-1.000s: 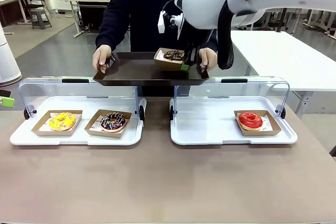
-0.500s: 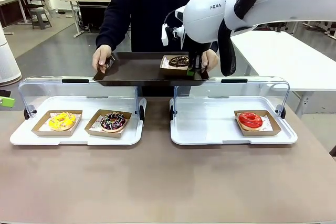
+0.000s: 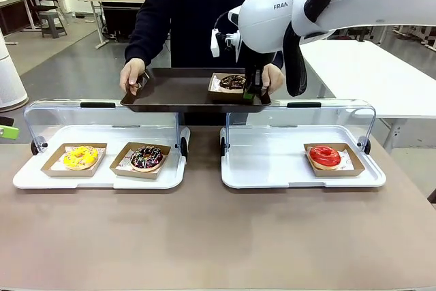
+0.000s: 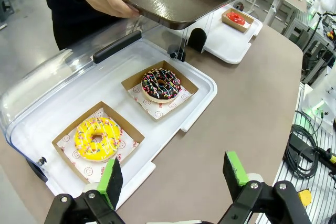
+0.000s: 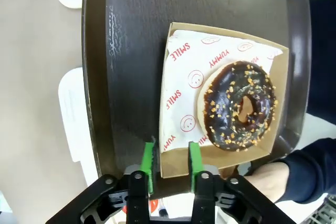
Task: Provide the desired donut to the person.
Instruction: Place the picked Paper togo box onto the Handle tray extended by the person.
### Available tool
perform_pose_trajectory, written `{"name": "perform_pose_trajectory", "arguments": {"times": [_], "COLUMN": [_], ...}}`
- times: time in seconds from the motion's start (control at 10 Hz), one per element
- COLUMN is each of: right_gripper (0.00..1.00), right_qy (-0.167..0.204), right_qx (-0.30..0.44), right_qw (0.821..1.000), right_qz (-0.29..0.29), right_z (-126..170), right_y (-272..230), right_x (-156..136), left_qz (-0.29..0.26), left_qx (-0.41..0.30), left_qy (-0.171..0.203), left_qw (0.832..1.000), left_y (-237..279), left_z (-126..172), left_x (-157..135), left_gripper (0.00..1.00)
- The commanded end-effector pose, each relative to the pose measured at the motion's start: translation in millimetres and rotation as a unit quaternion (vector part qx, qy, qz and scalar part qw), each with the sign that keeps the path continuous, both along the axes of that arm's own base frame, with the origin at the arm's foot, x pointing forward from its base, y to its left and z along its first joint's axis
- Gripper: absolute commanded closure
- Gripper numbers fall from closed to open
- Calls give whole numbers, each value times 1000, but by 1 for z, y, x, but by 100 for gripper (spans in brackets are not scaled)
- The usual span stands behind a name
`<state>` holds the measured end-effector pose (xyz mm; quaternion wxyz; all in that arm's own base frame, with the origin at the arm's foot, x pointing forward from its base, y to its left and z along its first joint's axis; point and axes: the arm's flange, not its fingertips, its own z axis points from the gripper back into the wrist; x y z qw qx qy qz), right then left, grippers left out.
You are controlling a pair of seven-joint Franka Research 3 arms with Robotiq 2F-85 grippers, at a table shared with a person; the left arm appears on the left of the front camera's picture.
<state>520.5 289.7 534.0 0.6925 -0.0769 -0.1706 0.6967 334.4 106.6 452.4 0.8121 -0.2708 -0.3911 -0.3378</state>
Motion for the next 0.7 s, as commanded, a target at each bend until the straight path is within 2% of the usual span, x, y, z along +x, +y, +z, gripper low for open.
{"name": "perform_pose_trajectory", "arguments": {"times": [0.0,0.3,0.4,0.6], "right_gripper": [0,0,0,0], "right_qy": [15,30,28,23], "right_qx": [1,10,23,79], "right_qw": [1000,999,999,997], "right_qz": [9,12,7,11], "right_z": [9,14,25,64], "right_y": [-5,-6,-9,-31], "right_x": [-2,-5,-17,-59], "left_qz": [-5,-5,-5,-5], "left_qx": [-6,-6,-6,-6], "left_qy": [-13,-13,-13,-13], "left_qw": [1000,1000,1000,1000], "left_y": [2,2,2,2], "left_z": [-1,-1,-1,-1], "left_x": [1,1,1,1], "left_gripper": [0,0,0,0]}}
